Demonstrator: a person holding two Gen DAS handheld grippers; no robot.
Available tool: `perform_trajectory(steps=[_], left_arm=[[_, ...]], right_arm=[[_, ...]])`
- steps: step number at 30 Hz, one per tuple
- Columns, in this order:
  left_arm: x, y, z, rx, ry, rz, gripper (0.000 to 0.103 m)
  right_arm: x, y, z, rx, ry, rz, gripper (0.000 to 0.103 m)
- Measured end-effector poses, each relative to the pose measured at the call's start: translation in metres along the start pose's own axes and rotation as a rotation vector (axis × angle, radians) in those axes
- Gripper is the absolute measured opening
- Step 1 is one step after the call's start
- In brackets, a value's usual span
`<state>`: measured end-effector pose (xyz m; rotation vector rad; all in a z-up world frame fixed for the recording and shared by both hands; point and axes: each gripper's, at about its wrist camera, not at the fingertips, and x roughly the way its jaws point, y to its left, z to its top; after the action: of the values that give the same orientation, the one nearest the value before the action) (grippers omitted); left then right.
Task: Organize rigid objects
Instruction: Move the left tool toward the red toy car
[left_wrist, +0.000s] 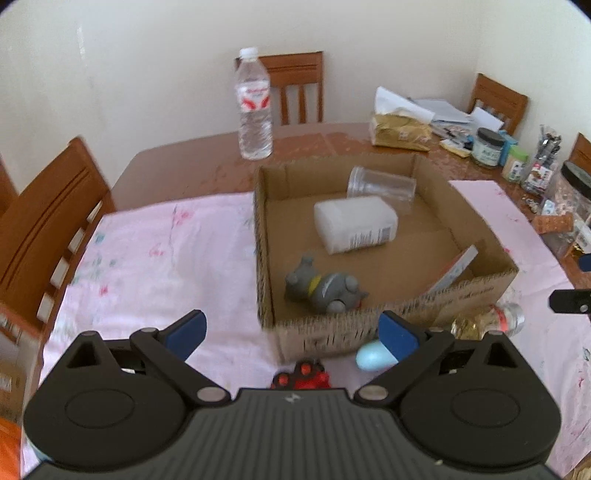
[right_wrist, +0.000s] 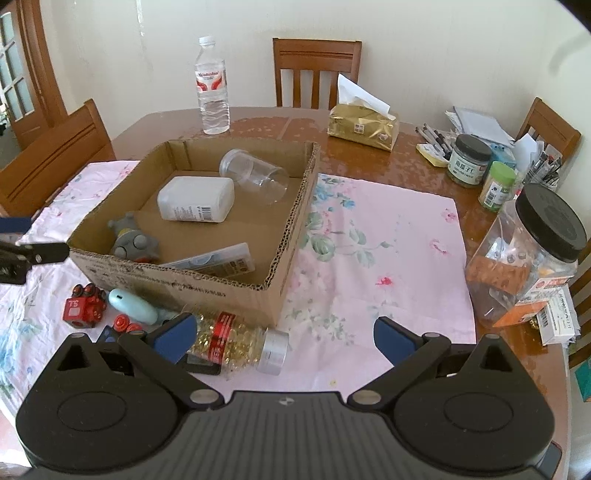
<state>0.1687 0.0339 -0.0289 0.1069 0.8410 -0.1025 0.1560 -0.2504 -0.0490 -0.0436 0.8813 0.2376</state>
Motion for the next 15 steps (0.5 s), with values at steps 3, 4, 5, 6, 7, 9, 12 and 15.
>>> perform_trajectory(steps=[3,4,5,6,7,9,12,15], left_arm=[[0.000,-0.003,-0.015,-0.027,0.025,0.039,0.099],[0.002,-0.004,-0.019,-0.034,0.036,0.052,0.099],[0.003,-0.004,-0.024,-0.038,0.048,0.068,0.099],[0.005,-0.005,-0.029,-0.040,0.058,0.083,0.099],[0.007,-0.005,-0.034,-0.042,0.069,0.096,0.099],[0.011,-0.005,-0.040,-0.043,0.087,0.106,0.099],[0.019,-0.005,-0.046,-0.045,0.103,0.112,0.099],[0.030,-0.006,-0.047,-0.048,0.101,0.110,0.099]], right_arm=[[0.000,-0.003,-0.007,-0.004,-0.002,0.026,0.103],[0.000,-0.003,-0.009,-0.003,-0.001,0.035,0.103],[0.001,-0.004,-0.012,-0.002,0.002,0.044,0.103],[0.002,-0.004,-0.014,-0.001,0.006,0.054,0.103],[0.004,-0.004,-0.016,0.001,0.013,0.063,0.103],[0.005,-0.002,-0.021,0.000,0.018,0.080,0.103],[0.003,0.004,-0.027,-0.012,0.025,0.083,0.103],[0.000,0.009,-0.033,-0.008,0.032,0.086,0.103]])
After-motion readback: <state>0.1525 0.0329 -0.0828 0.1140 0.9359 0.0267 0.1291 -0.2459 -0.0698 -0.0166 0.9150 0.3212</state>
